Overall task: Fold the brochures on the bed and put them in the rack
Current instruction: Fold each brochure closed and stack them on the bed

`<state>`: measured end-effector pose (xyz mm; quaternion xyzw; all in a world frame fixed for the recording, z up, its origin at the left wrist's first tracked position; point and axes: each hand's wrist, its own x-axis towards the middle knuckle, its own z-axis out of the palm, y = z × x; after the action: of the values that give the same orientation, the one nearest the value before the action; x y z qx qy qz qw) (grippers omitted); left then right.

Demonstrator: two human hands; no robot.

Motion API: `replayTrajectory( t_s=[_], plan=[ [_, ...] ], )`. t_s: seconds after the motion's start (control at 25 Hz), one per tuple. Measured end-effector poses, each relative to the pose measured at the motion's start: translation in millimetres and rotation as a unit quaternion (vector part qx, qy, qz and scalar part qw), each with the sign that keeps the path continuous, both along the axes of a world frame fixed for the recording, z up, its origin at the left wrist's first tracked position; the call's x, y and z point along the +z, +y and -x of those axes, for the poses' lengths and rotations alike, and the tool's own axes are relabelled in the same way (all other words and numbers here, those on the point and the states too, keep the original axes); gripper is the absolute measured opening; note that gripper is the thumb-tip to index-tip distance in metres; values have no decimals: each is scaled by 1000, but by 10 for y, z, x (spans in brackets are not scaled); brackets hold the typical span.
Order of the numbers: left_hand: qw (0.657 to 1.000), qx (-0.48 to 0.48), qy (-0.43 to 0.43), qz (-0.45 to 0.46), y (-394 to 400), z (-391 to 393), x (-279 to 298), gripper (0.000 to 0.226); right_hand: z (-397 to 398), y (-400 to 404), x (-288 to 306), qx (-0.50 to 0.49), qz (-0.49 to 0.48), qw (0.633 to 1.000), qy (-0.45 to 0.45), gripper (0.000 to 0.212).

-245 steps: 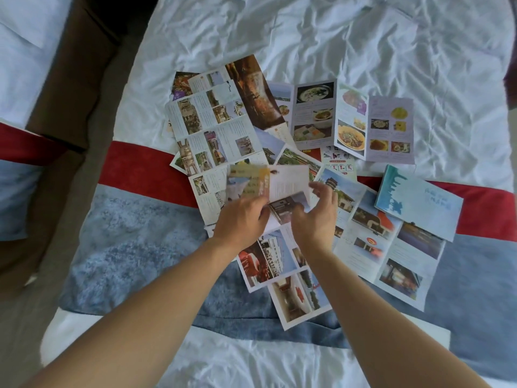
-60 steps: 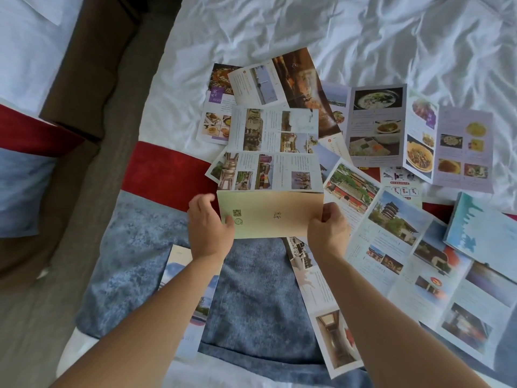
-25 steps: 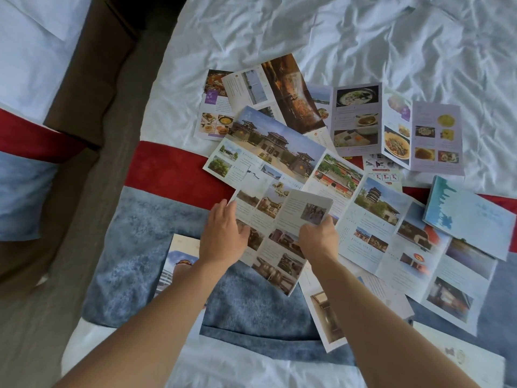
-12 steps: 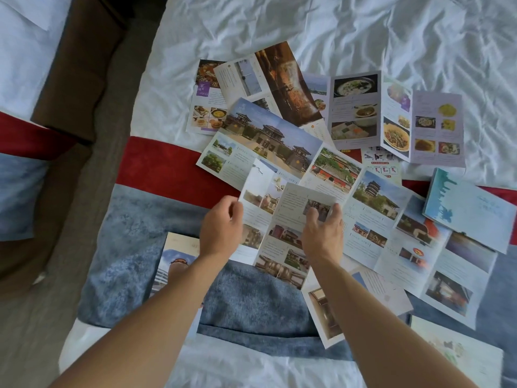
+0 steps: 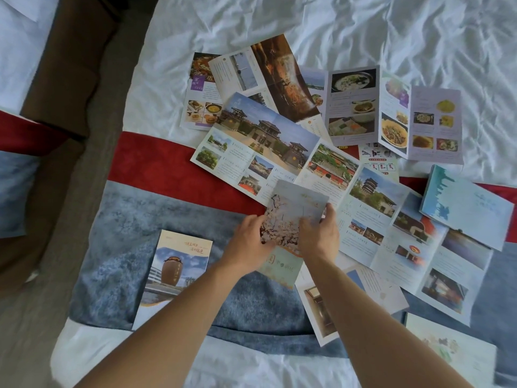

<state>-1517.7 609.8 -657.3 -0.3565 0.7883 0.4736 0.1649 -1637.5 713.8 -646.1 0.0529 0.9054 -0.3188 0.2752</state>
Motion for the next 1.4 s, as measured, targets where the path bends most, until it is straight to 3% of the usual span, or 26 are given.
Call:
replayTrajectory(
  t_s=[0.2,0.36,0.52,0.64,0.88,1.16,1.4],
  plan=[
    [999,42,-9,-18,-48,-16,-79,77,-39,34,-57,12,0,1000,-21,65],
    [992,121,21,1,-98,-1,-50,58,-85,15,-9,33,22,999,-3,70],
    [990,127,58,12,-127,-148,82,41,-291,-35,129,182,-13,981,69,86],
    [989,136,57,21,-158,-379,205,38,-573,-121,178,282,-30,955,90,79],
    [971,4,33,238,-316,-1330,297,44,-1348,-298,188,376,-45,917,124,60],
    [966,4,-28,257,-426,-2410,202,44,-2330,-520,43,451,-49,887,85,58],
    [961,-25,-46,270,-450,-2697,8,53,-2641,-560,-140,493,-86,859,109,61]
  ],
)
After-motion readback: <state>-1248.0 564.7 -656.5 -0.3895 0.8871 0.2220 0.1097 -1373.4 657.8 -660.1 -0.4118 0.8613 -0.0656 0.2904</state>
